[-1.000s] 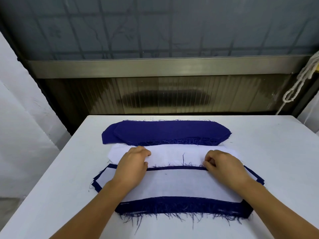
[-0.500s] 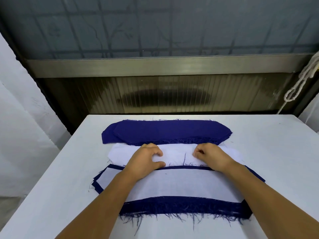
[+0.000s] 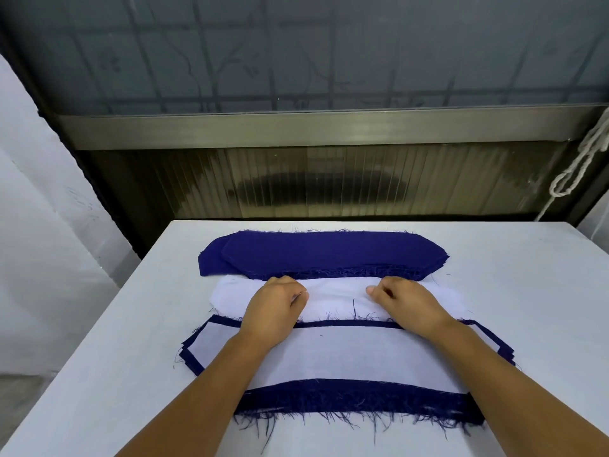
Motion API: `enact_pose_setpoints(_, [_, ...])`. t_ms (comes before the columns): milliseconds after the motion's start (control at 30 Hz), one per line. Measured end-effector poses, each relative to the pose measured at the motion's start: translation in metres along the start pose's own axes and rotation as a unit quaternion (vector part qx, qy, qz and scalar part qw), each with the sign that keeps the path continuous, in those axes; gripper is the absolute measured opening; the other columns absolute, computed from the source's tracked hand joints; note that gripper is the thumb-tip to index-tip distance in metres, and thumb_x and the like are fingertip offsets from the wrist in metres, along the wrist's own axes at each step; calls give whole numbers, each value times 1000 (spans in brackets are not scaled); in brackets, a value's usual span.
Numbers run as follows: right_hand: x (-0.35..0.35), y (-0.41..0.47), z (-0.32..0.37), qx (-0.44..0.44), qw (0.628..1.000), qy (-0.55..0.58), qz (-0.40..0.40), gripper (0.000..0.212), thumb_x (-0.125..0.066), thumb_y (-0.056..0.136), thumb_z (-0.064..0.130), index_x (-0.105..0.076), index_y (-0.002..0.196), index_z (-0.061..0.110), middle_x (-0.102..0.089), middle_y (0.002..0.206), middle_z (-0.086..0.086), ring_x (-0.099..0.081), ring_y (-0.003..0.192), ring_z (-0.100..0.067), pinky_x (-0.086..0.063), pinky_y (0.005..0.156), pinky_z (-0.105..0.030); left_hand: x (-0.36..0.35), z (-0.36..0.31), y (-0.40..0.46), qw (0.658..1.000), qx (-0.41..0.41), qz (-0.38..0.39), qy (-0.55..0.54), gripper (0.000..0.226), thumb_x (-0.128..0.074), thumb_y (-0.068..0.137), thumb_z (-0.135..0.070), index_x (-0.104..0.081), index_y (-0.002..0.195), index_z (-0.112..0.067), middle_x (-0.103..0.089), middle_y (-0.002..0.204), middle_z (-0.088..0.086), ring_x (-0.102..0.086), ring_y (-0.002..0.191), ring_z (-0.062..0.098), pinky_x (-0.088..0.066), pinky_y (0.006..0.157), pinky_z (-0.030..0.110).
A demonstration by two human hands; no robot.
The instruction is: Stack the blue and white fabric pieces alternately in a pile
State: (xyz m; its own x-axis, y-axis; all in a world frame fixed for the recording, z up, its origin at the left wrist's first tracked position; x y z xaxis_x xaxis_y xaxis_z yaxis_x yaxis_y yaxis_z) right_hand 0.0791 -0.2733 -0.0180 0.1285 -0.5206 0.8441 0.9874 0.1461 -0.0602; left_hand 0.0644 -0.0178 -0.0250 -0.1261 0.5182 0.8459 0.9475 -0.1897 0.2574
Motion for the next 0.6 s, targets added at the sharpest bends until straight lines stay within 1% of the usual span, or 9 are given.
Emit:
enact_pose_setpoints(33, [0, -3, 0, 8, 1000, 1, -4, 40, -49, 91, 58, -50, 72, 23, -54, 72, 9, -53, 67, -8, -37, 59, -25, 0, 1, 1, 1000, 6, -3, -5, 24, -49, 98, -21, -66, 82, -16, -62, 89, -9, -51, 88, 9, -47, 74, 25])
enact_pose_setpoints(100, [-1, -6, 2, 27, 999, -19, -2, 34, -59, 83, 62, -52, 76, 30, -56, 80, 12, -54, 72, -3, -38, 61, -21, 0, 1, 2, 1000, 12, -7, -9, 24, -48, 99, -22, -66, 85, -16, -62, 90, -8, -51, 88, 9, -47, 75, 25])
enact_pose_setpoints(167, [-2, -7, 2, 39, 998, -46, 2, 31, -65, 78, 61, -49, 79, 33, -54, 87, 14, -53, 77, -2, -40, 65, -20, 1, 1, 2, 1000, 16, -9, -13, 24, -47, 100, -24, -67, 91, -16, -62, 92, -8, -52, 90, 9, -47, 77, 24])
enact_pose_setpoints(233, [-2, -7, 2, 44, 998, -51, -4, 29, -66, 78, 57, -48, 81, 35, -53, 89, 15, -53, 79, -2, -42, 68, -21, 1, 1, 3, 1000, 25, -8, -15, 24, -46, 101, -27, -67, 94, -17, -61, 91, -8, -51, 89, 9, -46, 77, 24])
enact_pose_setpoints(300, [-3, -8, 2, 51, 998, -45, -13, 24, -65, 82, 52, -48, 81, 34, -53, 89, 14, -54, 79, -3, -44, 69, -23, 1, 1, 4, 999, 32, -9, -12, 26, -45, 101, -29, -67, 93, -17, -61, 89, -7, -51, 87, 9, -45, 75, 23])
enact_pose_setpoints(400, [-2, -9, 1, 62, 996, -41, -44, 12, -57, 92, 40, -51, 84, 32, -54, 90, 13, -55, 76, -4, -48, 69, -25, 2, 1, 4, 999, 34, -13, -8, 25, -46, 101, -29, -66, 93, -17, -61, 88, -6, -51, 86, 10, -45, 73, 23])
enact_pose_setpoints(500, [0, -9, 1, 75, 995, -20, -70, 10, -51, 96, 29, -54, 86, 29, -55, 90, 13, -53, 77, -3, -45, 67, -22, 2, 0, 2, 1000, 26, -11, 8, 18, -50, 98, -19, -66, 92, -17, -60, 88, -7, -52, 85, 11, -47, 72, 26])
enact_pose_setpoints(533, [1, -9, 0, 70, 994, -14, -76, 10, -50, 96, 26, -54, 87, 28, -55, 91, 13, -53, 78, -3, -45, 68, -23, 3, -1, 1, 1000, 27, -9, 9, 15, -51, 96, -16, -66, 94, -17, -61, 89, -8, -52, 86, 11, -48, 73, 26])
enact_pose_setpoints(600, [4, -8, -5, 47, 994, -24, -95, 10, -50, 95, 20, -56, 88, 24, -56, 93, 10, -54, 80, -7, -44, 69, -23, 6, 2, 0, 999, 35, -2, 17, 18, -54, 92, -10, -67, 100, -20, -62, 97, -9, -53, 89, 10, -47, 75, 23])
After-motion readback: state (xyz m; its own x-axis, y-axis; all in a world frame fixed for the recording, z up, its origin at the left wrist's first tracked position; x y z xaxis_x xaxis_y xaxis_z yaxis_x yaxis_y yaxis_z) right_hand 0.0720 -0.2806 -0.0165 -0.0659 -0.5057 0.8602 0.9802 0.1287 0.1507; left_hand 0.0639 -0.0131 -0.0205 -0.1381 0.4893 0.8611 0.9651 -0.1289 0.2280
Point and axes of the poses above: each hand's wrist, its own y-axis towards the middle knuckle, its own x-axis out of the back of the hand, z = x × y, the point moved 3 cm from there along y, towards the middle knuckle
